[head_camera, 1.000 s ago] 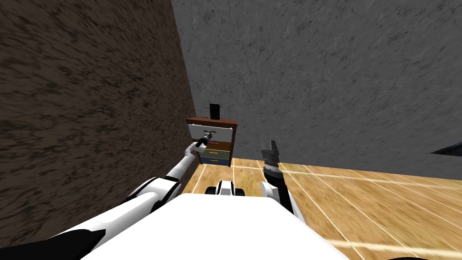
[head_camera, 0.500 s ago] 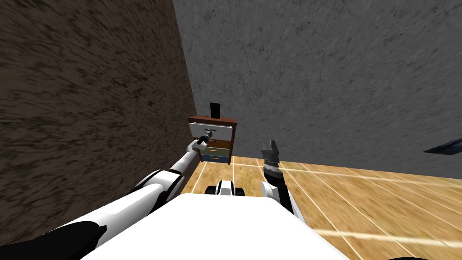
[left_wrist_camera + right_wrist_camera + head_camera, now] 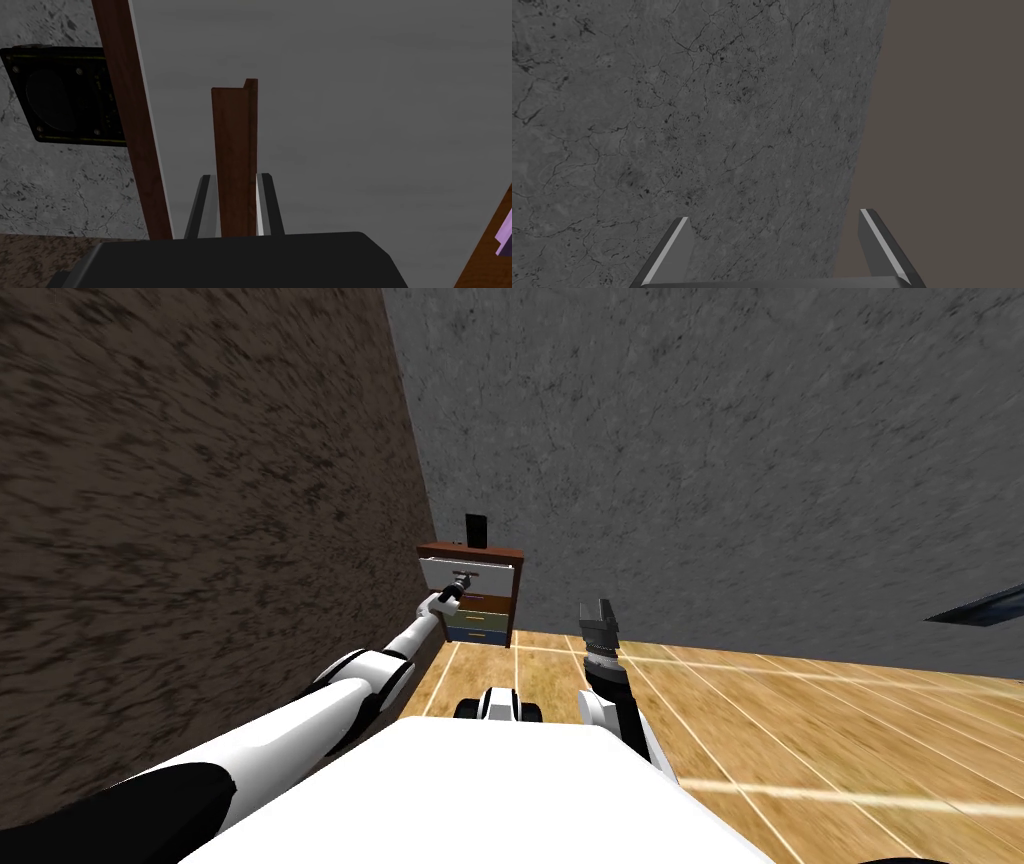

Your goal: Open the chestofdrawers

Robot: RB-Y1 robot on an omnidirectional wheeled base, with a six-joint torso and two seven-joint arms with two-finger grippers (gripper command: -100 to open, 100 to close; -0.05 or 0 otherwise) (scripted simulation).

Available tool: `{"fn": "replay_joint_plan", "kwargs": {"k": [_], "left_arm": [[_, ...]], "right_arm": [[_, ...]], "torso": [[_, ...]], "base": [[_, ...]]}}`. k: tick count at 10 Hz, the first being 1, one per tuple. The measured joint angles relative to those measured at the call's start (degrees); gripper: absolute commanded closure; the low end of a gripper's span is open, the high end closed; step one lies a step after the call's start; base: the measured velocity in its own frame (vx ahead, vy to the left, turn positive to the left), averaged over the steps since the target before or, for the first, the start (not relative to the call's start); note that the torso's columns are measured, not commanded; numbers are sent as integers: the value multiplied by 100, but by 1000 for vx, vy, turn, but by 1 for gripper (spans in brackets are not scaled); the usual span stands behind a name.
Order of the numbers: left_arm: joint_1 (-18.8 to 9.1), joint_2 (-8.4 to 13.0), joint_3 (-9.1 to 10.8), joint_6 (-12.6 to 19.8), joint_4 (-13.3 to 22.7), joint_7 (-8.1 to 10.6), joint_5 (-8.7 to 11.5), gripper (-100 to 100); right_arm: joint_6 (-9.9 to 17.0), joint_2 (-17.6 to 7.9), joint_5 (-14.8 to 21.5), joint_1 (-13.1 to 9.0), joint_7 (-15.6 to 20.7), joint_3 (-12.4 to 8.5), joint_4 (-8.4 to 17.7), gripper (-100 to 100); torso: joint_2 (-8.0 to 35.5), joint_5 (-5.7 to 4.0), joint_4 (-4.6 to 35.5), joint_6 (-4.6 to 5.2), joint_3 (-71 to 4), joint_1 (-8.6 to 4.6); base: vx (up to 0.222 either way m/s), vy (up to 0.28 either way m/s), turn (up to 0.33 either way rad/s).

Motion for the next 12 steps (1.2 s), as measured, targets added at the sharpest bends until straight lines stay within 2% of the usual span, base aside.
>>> {"fn": "replay_joint_plan", "kwargs": {"k": [3,5,7,9,10,12], "left_arm": [[-186,-19,12,-64,487,-9,-9,100],[-592,119,-74,-285,938,123,29,100],[-890,106,-80,-402,1501,140,23,100],[-1213,183,-87,-630,1982,225,27,100],[-1288,197,-93,-560,2046,242,30,100],[-1518,208,-138,-638,2486,283,40,100]], "right_arm": [[0,0,0,1,0,0,0,0],[0,0,0,-1,0,0,0,0],[0,0,0,0,0,0,0,0],[0,0,0,-1,0,0,0,0],[0,0,0,0,0,0,0,0],[0,0,0,1,0,0,0,0]], "torso": [[-43,20,-46,-18,-31,28],[32,3,11,-20,18,13],[2,2,8,-32,2,19],[52,-1,34,-37,33,23],[47,-6,47,-39,32,23],[32,-3,40,-55,21,35]], "base": [[-34,-5,-9],[-137,-23,-5],[-65,-16,-21],[-115,-20,-5],[-28,-4,-14],[9,3,-8]]}}
